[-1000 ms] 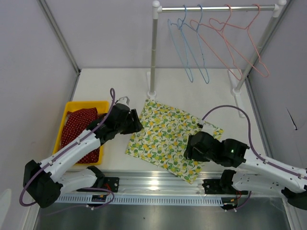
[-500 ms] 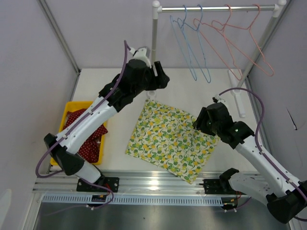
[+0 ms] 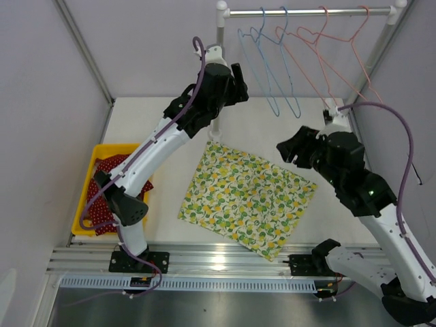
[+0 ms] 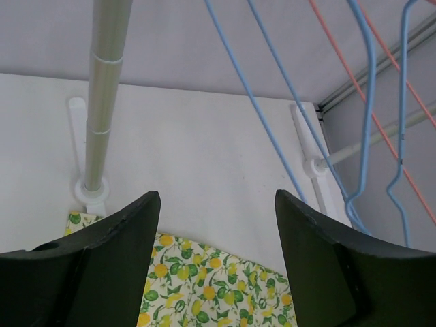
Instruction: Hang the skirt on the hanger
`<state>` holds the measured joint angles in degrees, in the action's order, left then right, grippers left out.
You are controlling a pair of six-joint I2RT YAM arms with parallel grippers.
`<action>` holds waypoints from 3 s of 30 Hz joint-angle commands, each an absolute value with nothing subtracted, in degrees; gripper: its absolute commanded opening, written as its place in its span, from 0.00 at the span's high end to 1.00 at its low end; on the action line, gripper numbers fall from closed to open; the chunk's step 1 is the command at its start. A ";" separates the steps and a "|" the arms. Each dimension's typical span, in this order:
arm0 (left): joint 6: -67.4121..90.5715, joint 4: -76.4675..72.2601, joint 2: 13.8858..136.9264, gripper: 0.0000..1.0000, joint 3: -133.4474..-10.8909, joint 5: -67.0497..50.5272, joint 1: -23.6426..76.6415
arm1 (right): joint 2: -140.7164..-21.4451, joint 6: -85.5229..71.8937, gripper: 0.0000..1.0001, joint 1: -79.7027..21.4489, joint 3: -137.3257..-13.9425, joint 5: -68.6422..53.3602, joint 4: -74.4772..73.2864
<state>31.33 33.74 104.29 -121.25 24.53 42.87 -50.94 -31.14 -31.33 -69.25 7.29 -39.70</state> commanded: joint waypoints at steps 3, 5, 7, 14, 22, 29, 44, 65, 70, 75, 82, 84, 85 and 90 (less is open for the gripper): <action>30.23 32.79 99.59 0.27 -115.51 26.10 42.10 | -61.50 -18.74 0.37 -30.94 -84.97 9.14 -25.59; 30.58 31.56 98.01 0.28 -112.34 25.06 41.66 | -69.23 -15.30 0.37 -28.84 -93.05 6.43 -22.17; 30.85 30.85 95.63 0.28 -109.00 24.79 41.40 | -74.50 -14.33 0.37 -26.73 -101.63 3.45 -20.05; 31.03 28.30 88.43 0.28 -96.96 22.50 40.52 | -93.32 -9.50 0.37 -25.23 -120.46 1.76 -17.93; 30.85 26.90 79.73 0.28 -85.19 20.57 40.43 | -105.27 -6.24 0.37 -25.05 -129.63 4.03 -15.72; 29.80 26.89 74.54 0.28 -80.69 19.60 39.99 | -108.81 -3.43 0.40 -24.87 -130.78 7.38 -13.54; 28.83 27.86 69.52 0.28 -76.91 19.16 39.11 | -111.53 -0.27 0.87 -24.26 -130.87 8.00 -9.14; 27.60 26.89 66.88 0.29 -73.92 14.94 36.04 | -100.92 -1.39 1.00 -24.17 -124.49 6.86 -19.42; 27.25 26.54 67.67 0.30 -74.53 12.84 35.86 | -91.24 -4.65 1.00 -24.08 -110.24 3.26 -16.35; 27.16 26.46 68.38 0.31 -74.71 10.81 35.86 | -83.95 -8.87 1.00 -24.34 -102.23 0.70 -19.76; 27.42 26.98 67.50 0.33 -72.95 6.51 35.86 | -69.19 -17.65 1.00 -24.87 -82.82 -6.23 -19.87; 27.86 26.98 66.80 0.34 -71.03 4.75 35.86 | -64.00 -22.31 1.00 -25.92 -74.47 -9.05 -16.98; 28.64 26.90 65.84 0.34 -70.41 4.14 35.86 | -62.42 -23.54 1.00 -28.71 -71.40 -9.14 -15.66; 31.11 26.19 62.76 0.35 -64.17 0.79 36.73 | -56.16 -29.17 1.00 -44.79 -53.11 -1.07 -2.75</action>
